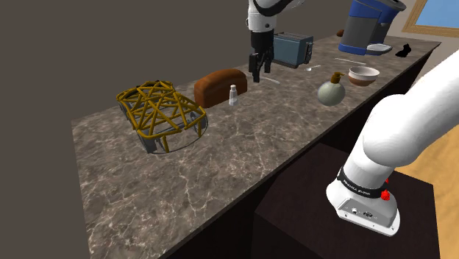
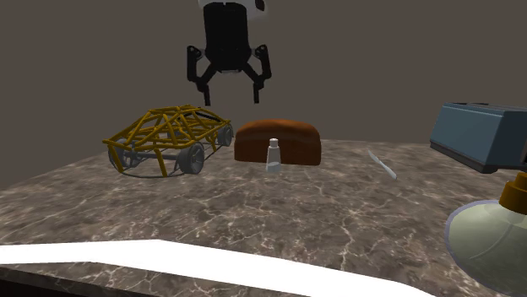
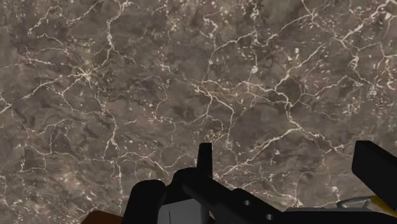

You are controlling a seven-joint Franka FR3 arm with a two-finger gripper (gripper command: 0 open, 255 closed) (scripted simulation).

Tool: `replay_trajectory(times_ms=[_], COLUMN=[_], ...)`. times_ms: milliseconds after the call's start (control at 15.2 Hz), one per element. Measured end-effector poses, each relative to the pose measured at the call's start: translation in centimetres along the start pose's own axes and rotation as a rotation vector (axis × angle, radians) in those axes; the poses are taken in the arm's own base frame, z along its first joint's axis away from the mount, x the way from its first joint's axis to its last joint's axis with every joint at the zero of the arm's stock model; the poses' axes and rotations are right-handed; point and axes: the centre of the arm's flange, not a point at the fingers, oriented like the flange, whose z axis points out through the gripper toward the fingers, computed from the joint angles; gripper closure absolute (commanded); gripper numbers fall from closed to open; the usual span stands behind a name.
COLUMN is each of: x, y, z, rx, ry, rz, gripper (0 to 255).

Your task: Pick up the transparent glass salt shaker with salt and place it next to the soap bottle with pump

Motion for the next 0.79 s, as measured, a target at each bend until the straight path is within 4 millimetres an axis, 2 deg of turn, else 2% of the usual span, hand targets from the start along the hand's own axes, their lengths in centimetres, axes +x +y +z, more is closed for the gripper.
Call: replay_trajectory(times_ms=[792], x=[13.5], y=[6.6], z=[5.6], rx=[-0.021], ry=[-0.014], rz=[-0.044], gripper=[0])
